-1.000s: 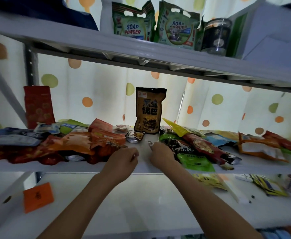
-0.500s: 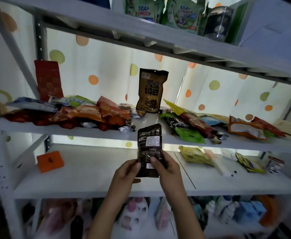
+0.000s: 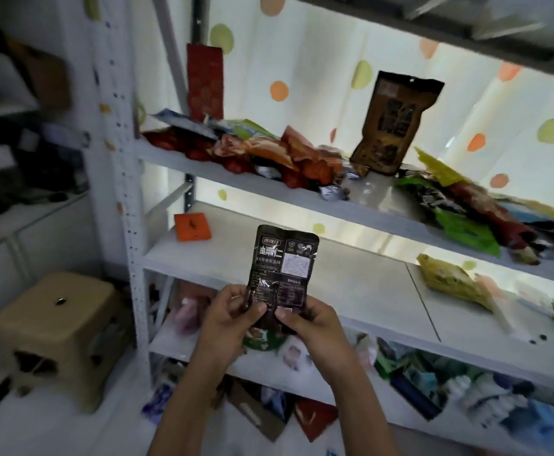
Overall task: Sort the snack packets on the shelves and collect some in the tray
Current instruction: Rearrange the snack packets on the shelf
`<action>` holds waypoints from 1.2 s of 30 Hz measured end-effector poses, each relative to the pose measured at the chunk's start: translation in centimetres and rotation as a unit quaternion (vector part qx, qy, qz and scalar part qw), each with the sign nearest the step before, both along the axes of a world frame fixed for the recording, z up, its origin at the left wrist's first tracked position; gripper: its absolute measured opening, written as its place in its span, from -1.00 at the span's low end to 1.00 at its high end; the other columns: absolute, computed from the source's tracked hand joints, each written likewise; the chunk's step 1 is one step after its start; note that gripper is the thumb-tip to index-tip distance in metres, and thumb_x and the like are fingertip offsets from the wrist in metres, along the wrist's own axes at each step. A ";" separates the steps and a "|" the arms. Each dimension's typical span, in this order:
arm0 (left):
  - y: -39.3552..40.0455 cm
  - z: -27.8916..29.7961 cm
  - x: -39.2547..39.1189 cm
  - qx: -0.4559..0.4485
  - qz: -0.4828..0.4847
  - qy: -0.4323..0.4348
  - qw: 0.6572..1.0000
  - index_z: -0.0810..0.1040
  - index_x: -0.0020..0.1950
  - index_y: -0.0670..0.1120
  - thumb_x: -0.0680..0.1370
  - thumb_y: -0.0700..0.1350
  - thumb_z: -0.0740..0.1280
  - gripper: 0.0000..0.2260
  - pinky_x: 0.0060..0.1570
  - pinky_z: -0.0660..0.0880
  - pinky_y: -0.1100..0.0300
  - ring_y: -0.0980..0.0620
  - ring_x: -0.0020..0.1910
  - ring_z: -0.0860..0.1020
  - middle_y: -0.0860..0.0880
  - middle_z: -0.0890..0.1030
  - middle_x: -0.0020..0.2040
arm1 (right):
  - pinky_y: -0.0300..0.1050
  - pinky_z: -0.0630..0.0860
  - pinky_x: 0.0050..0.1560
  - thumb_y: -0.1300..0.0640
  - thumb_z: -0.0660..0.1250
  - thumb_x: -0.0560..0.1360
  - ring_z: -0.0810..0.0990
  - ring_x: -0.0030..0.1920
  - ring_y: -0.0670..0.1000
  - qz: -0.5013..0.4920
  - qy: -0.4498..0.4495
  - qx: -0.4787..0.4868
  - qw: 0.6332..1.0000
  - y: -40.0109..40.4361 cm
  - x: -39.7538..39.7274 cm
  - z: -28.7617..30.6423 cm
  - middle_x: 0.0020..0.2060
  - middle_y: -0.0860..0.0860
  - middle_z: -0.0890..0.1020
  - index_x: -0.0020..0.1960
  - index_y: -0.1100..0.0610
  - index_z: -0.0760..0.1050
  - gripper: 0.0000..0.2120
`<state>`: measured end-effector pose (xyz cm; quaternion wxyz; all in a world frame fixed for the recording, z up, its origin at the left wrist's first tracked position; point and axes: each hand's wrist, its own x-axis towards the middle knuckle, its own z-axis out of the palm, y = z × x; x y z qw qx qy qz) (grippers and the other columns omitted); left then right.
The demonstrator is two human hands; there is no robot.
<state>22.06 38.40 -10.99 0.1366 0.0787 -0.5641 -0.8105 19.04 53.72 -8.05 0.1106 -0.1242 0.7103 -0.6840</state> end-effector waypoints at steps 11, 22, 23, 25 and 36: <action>0.4 -1.2 1.1 -0.039 0.056 0.002 0.998 0.48 0.00 -0.21 0.47 -0.40 0.39 -0.81 -0.25 0.58 0.27 0.08 -0.17 0.68 -0.01 0.71 -0.16 | -0.16 0.53 -0.43 0.45 0.34 0.49 0.60 -0.40 0.04 0.008 -0.012 -0.099 0.995 -0.9 0.4 -2.2 -0.26 0.13 0.69 0.06 0.37 0.55 -0.84; 7.3 -1.0 -2.1 -0.178 0.064 -0.031 0.981 0.44 0.14 0.12 0.49 -0.21 0.44 -0.65 -0.23 0.54 0.30 0.04 0.03 0.60 0.04 0.59 0.10 | -0.31 0.52 -0.30 0.38 0.40 0.48 0.67 -0.24 -0.13 -0.050 0.067 -0.032 0.996 6.5 -3.1 -2.0 -0.20 -0.06 0.73 -0.02 0.11 0.65 -0.79; 8.1 -0.7 -2.4 -0.196 0.064 -0.029 0.978 0.43 0.13 0.17 0.51 -0.19 0.43 -0.65 -0.20 0.55 0.30 0.08 0.06 0.58 0.07 0.57 0.11 | -0.33 0.51 -0.29 0.37 0.40 0.48 0.66 -0.23 -0.15 -0.052 0.072 -0.023 0.996 7.3 -3.4 -1.9 -0.20 -0.09 0.73 -0.02 0.06 0.65 -0.77; 10.0 -0.4 -3.0 -0.173 0.035 -0.017 0.984 0.48 0.13 0.17 0.55 -0.18 0.37 -0.73 -0.10 0.56 0.31 0.11 0.07 0.60 0.09 0.60 0.10 | -0.36 0.49 -0.21 0.34 0.42 0.48 0.65 -0.20 -0.19 -0.048 0.090 0.003 0.995 8.8 -3.6 -2.0 -0.20 -0.14 0.71 -0.02 -0.05 0.64 -0.71; 16.5 -1.2 -5.4 -0.029 0.029 -0.179 0.983 0.62 0.14 0.00 0.64 -0.06 0.15 -0.74 0.16 0.55 -0.10 -0.03 0.04 0.66 -0.07 0.70 0.03 | -0.17 0.53 0.21 0.07 0.45 0.42 0.52 0.27 -0.16 -0.014 0.062 0.025 0.998 14.1 -4.3 -5.8 0.24 -0.16 0.53 0.10 -0.02 0.63 -0.75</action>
